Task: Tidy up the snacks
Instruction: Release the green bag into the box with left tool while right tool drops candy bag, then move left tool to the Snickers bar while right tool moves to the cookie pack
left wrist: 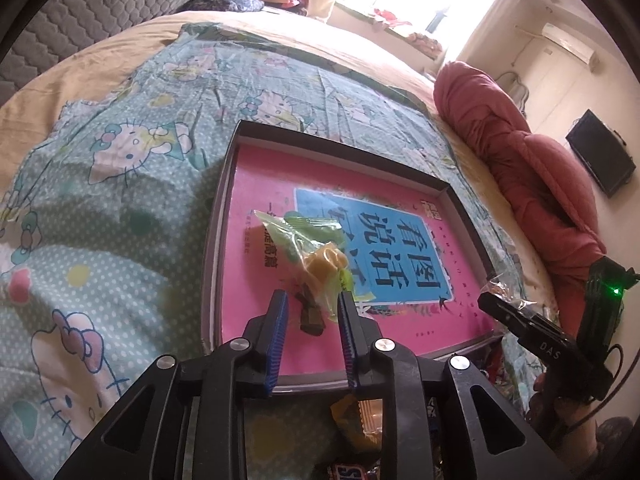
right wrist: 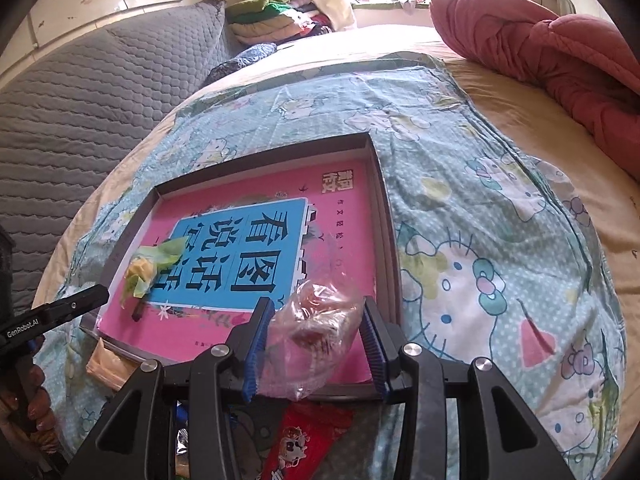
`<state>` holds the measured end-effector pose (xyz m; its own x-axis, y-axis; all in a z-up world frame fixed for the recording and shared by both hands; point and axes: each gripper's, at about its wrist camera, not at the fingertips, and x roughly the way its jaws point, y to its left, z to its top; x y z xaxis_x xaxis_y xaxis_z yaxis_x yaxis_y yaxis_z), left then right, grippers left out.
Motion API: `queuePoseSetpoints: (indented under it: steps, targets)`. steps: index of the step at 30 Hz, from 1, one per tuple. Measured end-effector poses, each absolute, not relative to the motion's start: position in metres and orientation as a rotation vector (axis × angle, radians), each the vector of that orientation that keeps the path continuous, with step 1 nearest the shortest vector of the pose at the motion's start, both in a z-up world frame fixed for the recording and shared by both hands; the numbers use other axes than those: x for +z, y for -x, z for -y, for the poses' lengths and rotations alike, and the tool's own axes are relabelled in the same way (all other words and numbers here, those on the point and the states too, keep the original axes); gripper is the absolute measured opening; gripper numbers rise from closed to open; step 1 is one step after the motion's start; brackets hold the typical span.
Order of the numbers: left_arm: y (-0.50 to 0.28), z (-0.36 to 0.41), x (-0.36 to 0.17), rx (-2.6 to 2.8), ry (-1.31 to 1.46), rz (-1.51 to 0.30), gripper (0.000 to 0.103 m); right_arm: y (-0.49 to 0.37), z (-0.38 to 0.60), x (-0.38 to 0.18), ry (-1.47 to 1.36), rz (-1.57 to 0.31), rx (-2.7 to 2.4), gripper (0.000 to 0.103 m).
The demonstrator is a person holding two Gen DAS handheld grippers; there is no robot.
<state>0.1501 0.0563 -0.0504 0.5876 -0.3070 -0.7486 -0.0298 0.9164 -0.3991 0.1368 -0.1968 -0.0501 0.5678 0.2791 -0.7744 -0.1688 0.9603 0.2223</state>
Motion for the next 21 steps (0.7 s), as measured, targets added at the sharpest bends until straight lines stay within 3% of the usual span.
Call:
queuePoseSetpoints:
  steps: [5, 21]
  targets:
    - [-0.148, -0.057, -0.046, -0.158, 0.389, -0.931, 0.041, -0.136, 0.193, -0.051, -0.093, -0.929, 0.257, 0.044]
    - [-0.126, -0.056, -0.022, -0.156, 0.362, -0.921, 0.058, -0.129, 0.203, -0.030, -0.142, -0.870, 0.262, 0.050]
